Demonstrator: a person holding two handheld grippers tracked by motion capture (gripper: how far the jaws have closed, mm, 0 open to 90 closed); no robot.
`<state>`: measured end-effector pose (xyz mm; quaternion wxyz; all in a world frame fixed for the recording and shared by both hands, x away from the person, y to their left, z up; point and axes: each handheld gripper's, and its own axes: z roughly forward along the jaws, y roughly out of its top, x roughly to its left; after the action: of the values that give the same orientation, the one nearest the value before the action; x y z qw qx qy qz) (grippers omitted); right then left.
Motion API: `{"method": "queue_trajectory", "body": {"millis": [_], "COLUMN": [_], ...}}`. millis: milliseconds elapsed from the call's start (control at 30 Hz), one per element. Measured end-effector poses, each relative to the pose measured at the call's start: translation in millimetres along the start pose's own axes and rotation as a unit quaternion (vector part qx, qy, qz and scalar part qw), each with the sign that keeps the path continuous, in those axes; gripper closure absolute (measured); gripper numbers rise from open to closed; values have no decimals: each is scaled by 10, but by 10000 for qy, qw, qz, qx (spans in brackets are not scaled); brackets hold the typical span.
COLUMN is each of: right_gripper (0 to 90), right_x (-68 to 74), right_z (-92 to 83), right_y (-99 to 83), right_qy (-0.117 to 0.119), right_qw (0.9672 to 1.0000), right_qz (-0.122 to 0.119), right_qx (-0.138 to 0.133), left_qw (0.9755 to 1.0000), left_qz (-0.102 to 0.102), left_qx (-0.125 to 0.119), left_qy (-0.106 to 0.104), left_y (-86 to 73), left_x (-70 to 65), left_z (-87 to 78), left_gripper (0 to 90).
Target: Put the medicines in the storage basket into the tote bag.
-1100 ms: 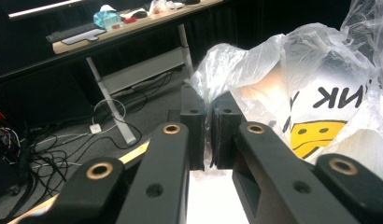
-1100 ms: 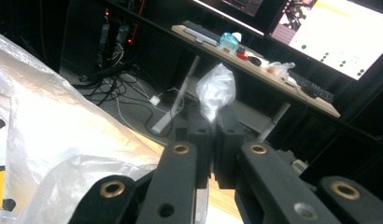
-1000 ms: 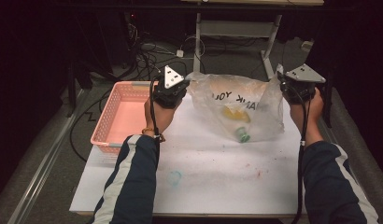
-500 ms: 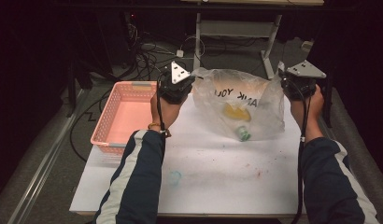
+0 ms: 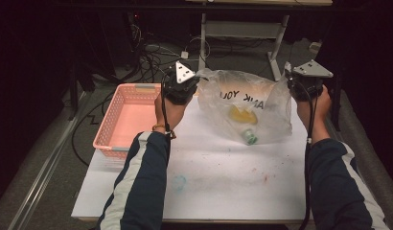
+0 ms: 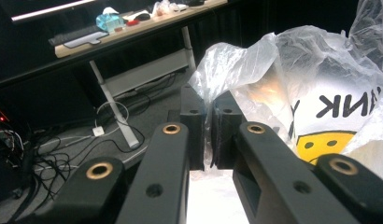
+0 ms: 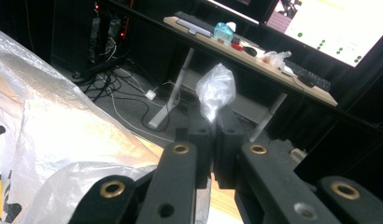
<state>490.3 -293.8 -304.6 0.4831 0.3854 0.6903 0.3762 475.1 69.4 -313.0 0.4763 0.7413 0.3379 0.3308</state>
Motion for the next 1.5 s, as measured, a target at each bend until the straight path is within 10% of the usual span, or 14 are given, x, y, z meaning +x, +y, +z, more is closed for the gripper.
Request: {"method": "queue_trajectory", "body": {"millis": [1067, 1500], "right_gripper": [887, 886], "right_x": [-166, -155], "right_z": [-251, -217], "right_y": [462, 324], "right_qy": [-107, -8], "right_qw": [9989, 9991], "right_qz": [135, 232], "right_qx": [-435, -347], "left_qw": [9976, 9981], "left_qz": [-20, -45], "left_qx": [-592, -607], "left_qy": [348, 105], "left_y": [460, 334], "left_x": [104, 54], "left_z": [-410, -339], "left_gripper": [831, 402]}}
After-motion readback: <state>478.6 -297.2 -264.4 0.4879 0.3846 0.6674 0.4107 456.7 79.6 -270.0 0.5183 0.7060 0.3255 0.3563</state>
